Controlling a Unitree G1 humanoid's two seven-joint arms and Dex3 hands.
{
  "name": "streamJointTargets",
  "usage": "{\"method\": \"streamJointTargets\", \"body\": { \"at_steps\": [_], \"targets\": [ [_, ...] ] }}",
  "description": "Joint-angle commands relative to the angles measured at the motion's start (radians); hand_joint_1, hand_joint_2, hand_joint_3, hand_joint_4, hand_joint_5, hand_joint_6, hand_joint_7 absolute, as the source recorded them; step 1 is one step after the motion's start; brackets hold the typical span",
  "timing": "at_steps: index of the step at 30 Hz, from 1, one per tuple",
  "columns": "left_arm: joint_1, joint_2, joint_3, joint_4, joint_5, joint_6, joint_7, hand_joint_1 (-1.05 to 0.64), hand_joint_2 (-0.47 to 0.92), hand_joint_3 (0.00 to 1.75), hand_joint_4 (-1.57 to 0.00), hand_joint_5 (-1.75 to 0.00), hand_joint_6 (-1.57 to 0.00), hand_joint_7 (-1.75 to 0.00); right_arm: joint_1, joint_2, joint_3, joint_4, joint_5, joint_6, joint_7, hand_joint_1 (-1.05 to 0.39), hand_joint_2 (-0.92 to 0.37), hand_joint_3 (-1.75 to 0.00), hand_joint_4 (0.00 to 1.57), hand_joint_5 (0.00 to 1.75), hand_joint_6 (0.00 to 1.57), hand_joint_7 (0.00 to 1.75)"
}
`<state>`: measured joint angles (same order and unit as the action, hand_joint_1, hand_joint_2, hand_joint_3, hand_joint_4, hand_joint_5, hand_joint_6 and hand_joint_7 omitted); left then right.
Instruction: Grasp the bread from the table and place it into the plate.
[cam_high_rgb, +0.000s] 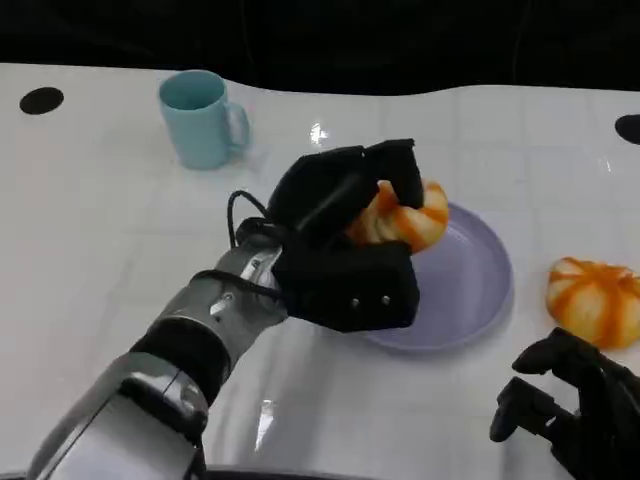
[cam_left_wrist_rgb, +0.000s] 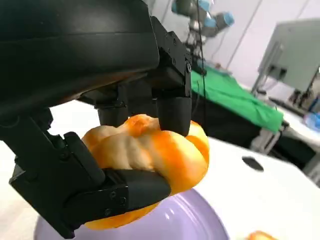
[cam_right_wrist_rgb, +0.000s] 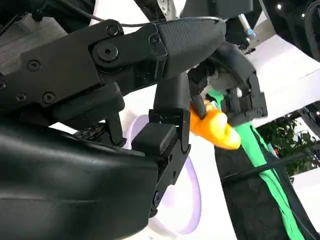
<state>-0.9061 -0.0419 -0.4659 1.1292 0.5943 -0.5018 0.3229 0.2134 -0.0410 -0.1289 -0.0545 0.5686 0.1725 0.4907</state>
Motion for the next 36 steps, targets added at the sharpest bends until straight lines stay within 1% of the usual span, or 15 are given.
{"method": "streamJointTargets", "body": {
  "at_steps": [1, 5, 9, 10, 13, 15, 16, 18, 19, 21, 22, 23, 25, 28, 36],
  "targets": [
    [-0.05, -0.009, -0.013, 0.031, 0.007, 0.019, -0.038, -0.22, 0.47, 1.33, -0.93, -1.75, -0.73, -1.75, 0.009, -0.006, -0.008, -0.015, -0.003, -0.005, -0.003, -0.53, -0.92, -0.22, 0.7, 1.58, 0.75, 1.14],
    [-0.062, -0.024, -0.015, 0.056, -0.001, 0.007, -0.053, -0.19, 0.48, 1.3, -0.94, -1.75, -0.75, -1.75, 0.01, -0.005, -0.01, -0.016, 0.003, -0.005, 0.0, -0.52, -0.92, -0.21, 0.7, 1.58, 0.75, 1.13],
    [-0.076, -0.036, 0.005, 0.071, -0.036, 0.021, -0.153, -0.19, 0.5, 1.28, -0.89, -1.75, -0.71, -1.74, 0.012, -0.002, -0.01, -0.013, 0.006, -0.012, 0.009, -0.52, -0.92, -0.21, 0.7, 1.57, 0.75, 1.13],
    [-0.084, -0.035, 0.001, 0.071, -0.035, 0.034, -0.187, -0.2, 0.55, 1.1, -0.78, -1.66, -0.68, -1.45, 0.012, -0.002, -0.01, -0.013, 0.007, -0.013, 0.011, -0.52, -0.92, -0.21, 0.7, 1.57, 0.75, 1.13],
    [-0.097, -0.026, -0.018, 0.07, -0.017, 0.053, -0.252, -0.32, 0.85, 0.41, -0.52, -1.15, -0.56, -0.62, 0.015, 0.001, -0.01, -0.018, 0.006, -0.009, 0.004, -0.52, -0.92, -0.21, 0.7, 1.57, 0.74, 1.13],
    [-0.101, -0.02, -0.03, 0.068, -0.005, 0.055, -0.277, -0.35, 0.9, 0.29, -0.46, -1.1, -0.53, -0.46, 0.014, 0.001, -0.011, -0.016, 0.007, -0.008, 0.007, -0.52, -0.92, -0.21, 0.7, 1.56, 0.75, 1.13],
    [-0.106, -0.015, -0.046, 0.068, 0.012, 0.059, -0.285, -0.43, 0.91, 0.27, -0.23, -0.94, -0.39, -0.36, 0.014, 0.0, -0.011, -0.016, 0.009, -0.007, 0.008, -0.52, -0.92, -0.21, 0.7, 1.56, 0.75, 1.13],
    [-0.113, -0.008, -0.078, 0.066, 0.049, 0.074, -0.287, -0.53, 0.92, 0.26, -0.06, -0.74, -0.25, -0.26, 0.012, -0.003, -0.01, -0.015, 0.008, -0.006, 0.01, -0.52, -0.92, -0.21, 0.7, 1.56, 0.75, 1.13],
    [-0.114, -0.006, -0.087, 0.065, 0.06, 0.081, -0.284, -0.61, 0.92, 0.31, -0.02, -0.55, -0.18, -0.21, 0.012, -0.004, -0.009, -0.015, 0.006, -0.006, 0.01, -0.52, -0.92, -0.21, 0.7, 1.56, 0.75, 1.13],
    [-0.119, -0.002, -0.106, 0.064, 0.079, 0.1, -0.3, -0.68, 0.92, 0.37, -0.01, -0.35, -0.12, -0.17, 0.012, -0.005, -0.008, -0.015, 0.003, -0.008, 0.011, -0.53, -0.92, -0.21, 0.7, 1.56, 0.76, 1.13],
    [-0.122, 0.0, -0.115, 0.063, 0.089, 0.11, -0.309, -0.79, 0.92, 0.49, 0.0, -0.15, -0.06, -0.13, 0.011, -0.004, -0.007, -0.015, 0.001, -0.01, 0.011, -0.53, -0.92, -0.21, 0.71, 1.56, 0.76, 1.12],
    [-0.123, 0.002, -0.122, 0.064, 0.094, 0.116, -0.318, -0.83, 0.92, 0.53, 0.0, -0.08, -0.04, -0.11, 0.01, -0.004, -0.007, -0.013, 0.001, -0.012, 0.012, -0.53, -0.92, -0.21, 0.72, 1.56, 0.77, 1.12],
    [-0.125, 0.006, -0.129, 0.062, 0.098, 0.123, -0.327, -0.92, 0.92, 0.61, 0.0, -0.02, -0.01, -0.1, 0.008, -0.004, -0.009, -0.011, 0.001, -0.013, 0.012, -0.53, -0.92, -0.21, 0.72, 1.56, 0.77, 1.12],
    [-0.13, 0.013, -0.133, 0.06, 0.097, 0.131, -0.355, -0.97, 0.92, 0.66, 0.0, 0.0, 0.0, -0.08, 0.006, -0.003, -0.011, -0.011, 0.006, -0.01, 0.012, -0.53, -0.92, -0.21, 0.72, 1.56, 0.77, 1.12],
    [-0.108, 0.051, -0.082, 0.026, 0.031, 0.074, -0.432, -1.0, 0.92, 0.63, 0.0, 0.0, -0.01, -0.06, 0.008, -0.006, -0.012, -0.023, 0.005, 0.003, -0.001, -0.53, -0.92, -0.2, 0.73, 1.55, 0.78, 1.11]
  ]
}}
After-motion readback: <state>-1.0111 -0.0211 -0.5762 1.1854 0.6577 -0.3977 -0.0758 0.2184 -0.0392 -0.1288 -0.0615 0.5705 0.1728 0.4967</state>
